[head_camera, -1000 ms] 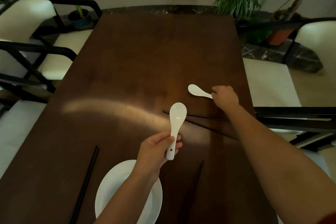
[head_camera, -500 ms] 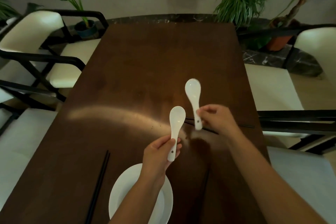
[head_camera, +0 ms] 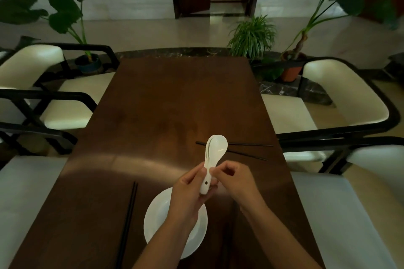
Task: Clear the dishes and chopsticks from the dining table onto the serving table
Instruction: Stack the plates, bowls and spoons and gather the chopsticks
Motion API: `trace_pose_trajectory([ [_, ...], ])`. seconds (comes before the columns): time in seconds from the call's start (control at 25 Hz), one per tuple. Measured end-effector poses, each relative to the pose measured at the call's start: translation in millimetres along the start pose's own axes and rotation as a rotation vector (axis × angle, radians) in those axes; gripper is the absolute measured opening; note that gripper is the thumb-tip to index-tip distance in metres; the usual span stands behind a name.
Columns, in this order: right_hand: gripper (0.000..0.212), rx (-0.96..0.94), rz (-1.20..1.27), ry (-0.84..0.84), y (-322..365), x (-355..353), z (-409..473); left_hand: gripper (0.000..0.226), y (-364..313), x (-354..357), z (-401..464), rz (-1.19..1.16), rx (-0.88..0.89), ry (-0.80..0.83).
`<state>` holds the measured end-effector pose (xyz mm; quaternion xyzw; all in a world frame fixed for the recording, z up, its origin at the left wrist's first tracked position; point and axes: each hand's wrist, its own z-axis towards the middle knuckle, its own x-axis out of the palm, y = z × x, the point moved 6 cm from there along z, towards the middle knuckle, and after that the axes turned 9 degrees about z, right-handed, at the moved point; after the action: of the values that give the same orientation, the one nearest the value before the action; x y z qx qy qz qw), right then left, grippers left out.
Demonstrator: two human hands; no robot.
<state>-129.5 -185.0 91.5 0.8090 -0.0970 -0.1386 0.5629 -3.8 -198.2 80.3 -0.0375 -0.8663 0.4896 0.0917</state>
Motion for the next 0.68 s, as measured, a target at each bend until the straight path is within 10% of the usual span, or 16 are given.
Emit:
trace_pose_trajectory([
  [0.68,0.018,-0.152,-0.146,0.049,-22.3,40.1,-26.7,0.012,17.1,-108.7,-44.8,0.129,-0.167,0.142],
])
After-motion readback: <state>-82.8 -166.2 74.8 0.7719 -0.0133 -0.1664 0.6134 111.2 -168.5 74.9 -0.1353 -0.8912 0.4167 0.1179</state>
